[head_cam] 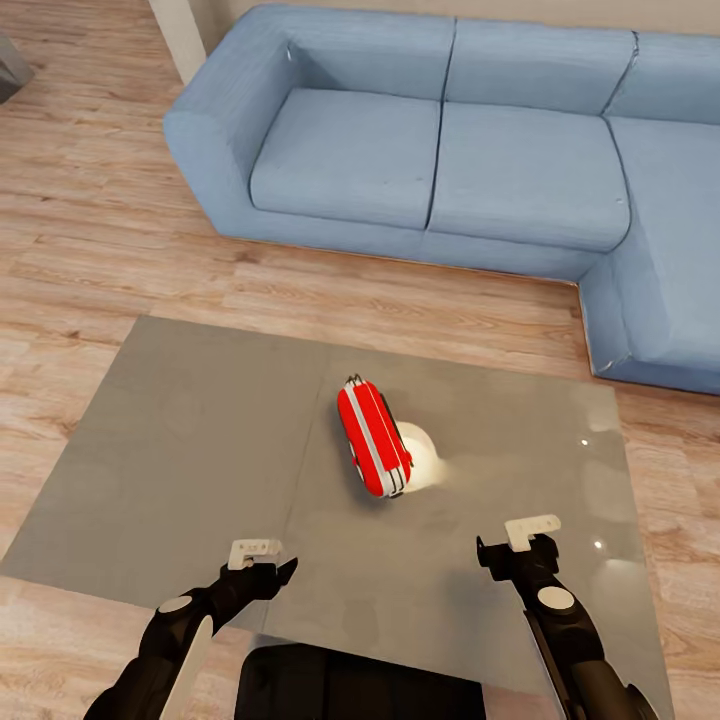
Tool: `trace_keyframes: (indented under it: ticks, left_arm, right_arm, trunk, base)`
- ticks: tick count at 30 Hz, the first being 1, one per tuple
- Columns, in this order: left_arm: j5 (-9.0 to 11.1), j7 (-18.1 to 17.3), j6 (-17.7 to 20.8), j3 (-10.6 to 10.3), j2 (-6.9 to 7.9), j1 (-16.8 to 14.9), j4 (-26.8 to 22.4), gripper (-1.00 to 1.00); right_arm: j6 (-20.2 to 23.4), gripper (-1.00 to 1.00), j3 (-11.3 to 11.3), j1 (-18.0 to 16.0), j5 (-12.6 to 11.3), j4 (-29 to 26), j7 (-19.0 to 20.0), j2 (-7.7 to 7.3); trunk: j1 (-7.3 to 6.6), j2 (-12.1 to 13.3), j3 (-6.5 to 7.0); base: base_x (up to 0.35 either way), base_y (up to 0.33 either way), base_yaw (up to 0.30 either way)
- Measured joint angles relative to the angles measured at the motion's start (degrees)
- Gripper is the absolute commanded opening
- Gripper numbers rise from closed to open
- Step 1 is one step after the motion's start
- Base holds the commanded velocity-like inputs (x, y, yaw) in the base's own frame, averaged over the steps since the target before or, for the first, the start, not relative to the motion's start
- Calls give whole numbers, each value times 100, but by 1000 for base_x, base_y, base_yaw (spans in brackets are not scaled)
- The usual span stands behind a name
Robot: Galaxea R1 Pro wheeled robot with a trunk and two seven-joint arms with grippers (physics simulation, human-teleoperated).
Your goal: Turn on the radio receiver that's on the table in the living room.
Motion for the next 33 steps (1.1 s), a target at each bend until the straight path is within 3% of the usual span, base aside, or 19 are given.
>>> trace_keyframes:
  ticks: [15, 33]
  left_arm:
    - [0, 9, -8, 0, 0, 1, 0, 100]
    - [0, 9, -9, 0, 0, 1, 0, 100]
  right_arm:
    - [-9, 100, 0, 0, -1, 0, 5, 0]
    - [-15, 100, -8, 0, -38, 0, -18, 0]
  trunk:
    - [0, 0, -87]
    - [0, 0, -180]
  base:
    - [0, 0, -68]
    - [0, 0, 24]
